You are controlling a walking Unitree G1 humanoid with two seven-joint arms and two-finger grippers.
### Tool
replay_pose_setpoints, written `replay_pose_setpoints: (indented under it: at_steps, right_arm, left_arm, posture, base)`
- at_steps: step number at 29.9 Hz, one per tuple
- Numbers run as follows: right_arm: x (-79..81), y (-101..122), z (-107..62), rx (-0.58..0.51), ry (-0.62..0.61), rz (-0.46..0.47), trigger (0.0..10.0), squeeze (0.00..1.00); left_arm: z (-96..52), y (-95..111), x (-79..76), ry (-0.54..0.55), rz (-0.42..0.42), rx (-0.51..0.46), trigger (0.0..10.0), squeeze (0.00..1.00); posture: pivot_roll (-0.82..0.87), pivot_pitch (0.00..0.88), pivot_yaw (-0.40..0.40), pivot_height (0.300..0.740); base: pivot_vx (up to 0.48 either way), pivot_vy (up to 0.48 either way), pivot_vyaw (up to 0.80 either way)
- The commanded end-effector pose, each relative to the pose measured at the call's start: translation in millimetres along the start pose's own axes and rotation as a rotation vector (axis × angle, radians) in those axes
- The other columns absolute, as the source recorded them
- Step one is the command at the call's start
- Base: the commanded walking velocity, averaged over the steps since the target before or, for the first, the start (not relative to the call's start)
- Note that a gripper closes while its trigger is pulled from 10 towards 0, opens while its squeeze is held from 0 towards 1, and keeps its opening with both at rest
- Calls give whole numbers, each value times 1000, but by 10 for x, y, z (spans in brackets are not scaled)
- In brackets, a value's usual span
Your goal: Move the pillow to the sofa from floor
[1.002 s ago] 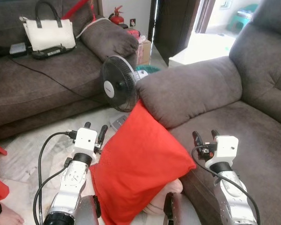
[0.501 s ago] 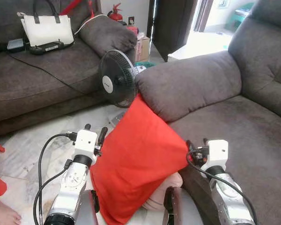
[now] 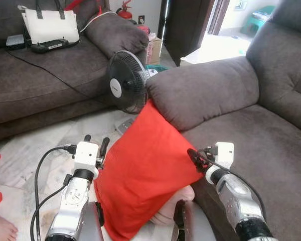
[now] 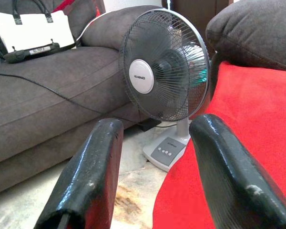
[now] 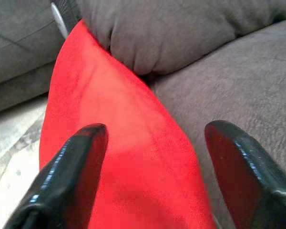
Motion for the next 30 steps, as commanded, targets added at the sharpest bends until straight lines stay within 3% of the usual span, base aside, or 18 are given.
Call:
replay_pose_setpoints:
  at_steps: [1,15,19,20,21,22,30]
  right_arm:
    - [-64,31,0,4,-19,12,10000,1000]
    - [-411,-132,-90,140,-143,22,10000,1000]
    - [-448,-157,-119,145,-143,82,10000,1000]
    - [-449,-207,-135,172,-128,106,10000,863]
    - [-440,-245,-145,190,-114,116,10000,114]
    - [-431,-273,-153,199,-103,134,10000,0]
    - [-312,-297,-147,175,3,300,10000,0]
  left_arm:
    - [-11,9,-8,10,-5,0,10000,0]
    - [26,8,-24,7,-19,8,10000,0]
    - [35,4,-39,-8,-22,11,10000,0]
    - [38,0,-53,-16,-26,15,10000,0]
    - [38,-4,-65,-22,-26,17,10000,0]
    - [38,-6,-71,-26,-27,18,10000,0]
    - [22,-21,-83,-40,-32,24,10000,0]
  posture:
    - [146,0,-156,500]
    - [144,0,-150,500]
    - [140,0,-143,500]
    - [137,0,-141,500]
    - [137,0,-141,500]
    - [137,0,-139,500]
    - [134,0,-133,500]
  base:
    - [0,0,0]
    - [0,0,0]
    - [0,0,0]
    - [0,0,0]
    - [0,0,0]
    - [0,0,0]
    - [0,0,0]
Point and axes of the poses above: a point about 5 cm out from each wrist's last joint towards the gripper, its own z axis pointing out of the wrist towards the gripper, its own y axis along the axis of the wrist's last joint, x = y × z, the point moved 2 cm from there along z, pointing out of the wrist towards the gripper, and after that the axes turned 5 degrees about z, right-handed, at the moved point
